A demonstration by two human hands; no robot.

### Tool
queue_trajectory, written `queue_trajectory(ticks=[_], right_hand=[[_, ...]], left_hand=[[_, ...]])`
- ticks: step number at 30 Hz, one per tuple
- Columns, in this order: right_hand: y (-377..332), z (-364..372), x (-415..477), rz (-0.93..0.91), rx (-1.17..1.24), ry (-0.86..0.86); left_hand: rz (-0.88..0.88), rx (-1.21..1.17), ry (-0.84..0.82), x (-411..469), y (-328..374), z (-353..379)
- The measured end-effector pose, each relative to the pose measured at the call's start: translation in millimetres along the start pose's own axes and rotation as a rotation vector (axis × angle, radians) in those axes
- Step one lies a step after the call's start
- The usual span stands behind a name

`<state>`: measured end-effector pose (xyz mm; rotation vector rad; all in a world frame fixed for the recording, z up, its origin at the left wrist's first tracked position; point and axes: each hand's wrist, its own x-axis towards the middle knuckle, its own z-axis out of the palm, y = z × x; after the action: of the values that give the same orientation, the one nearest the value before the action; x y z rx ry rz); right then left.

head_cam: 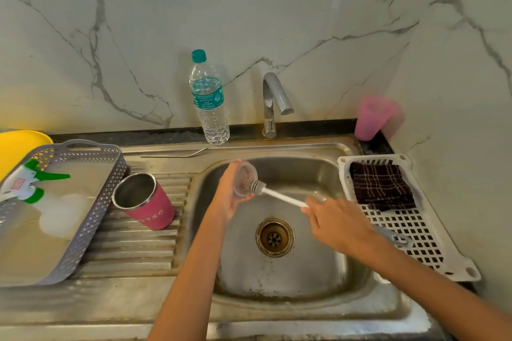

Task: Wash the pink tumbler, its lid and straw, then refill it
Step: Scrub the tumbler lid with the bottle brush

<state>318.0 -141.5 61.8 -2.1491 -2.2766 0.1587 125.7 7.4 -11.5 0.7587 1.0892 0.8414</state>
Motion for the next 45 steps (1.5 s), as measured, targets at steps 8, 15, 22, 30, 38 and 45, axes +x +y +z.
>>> queue_trajectory(ticks=[8,15,22,30,38,45], right_hand=[[23,-1,16,0.047,-0.017,0.073],[6,0,4,-0.055,0.032,0.080],[1,13,-3,0.005,0.107,-0.007],[16,6,6,0.112,0.109,0.051],[3,5,-1,0.080,0.221,0.022],[-19,14,-13,0.097,0.213,0.003]], left_hand=[[-0.015,0.113,-0.065,-1,5,6],[-0.005,0.032,-0.028,-5,-7,5],[0.037,-0.028,-0.003,-8,10,9],[0.014,0.041,-0.009,-11,1,12],[0.036,0.014,-0.058,-12,1,14],[0.093,0.143,0.127,-3,19,26]])
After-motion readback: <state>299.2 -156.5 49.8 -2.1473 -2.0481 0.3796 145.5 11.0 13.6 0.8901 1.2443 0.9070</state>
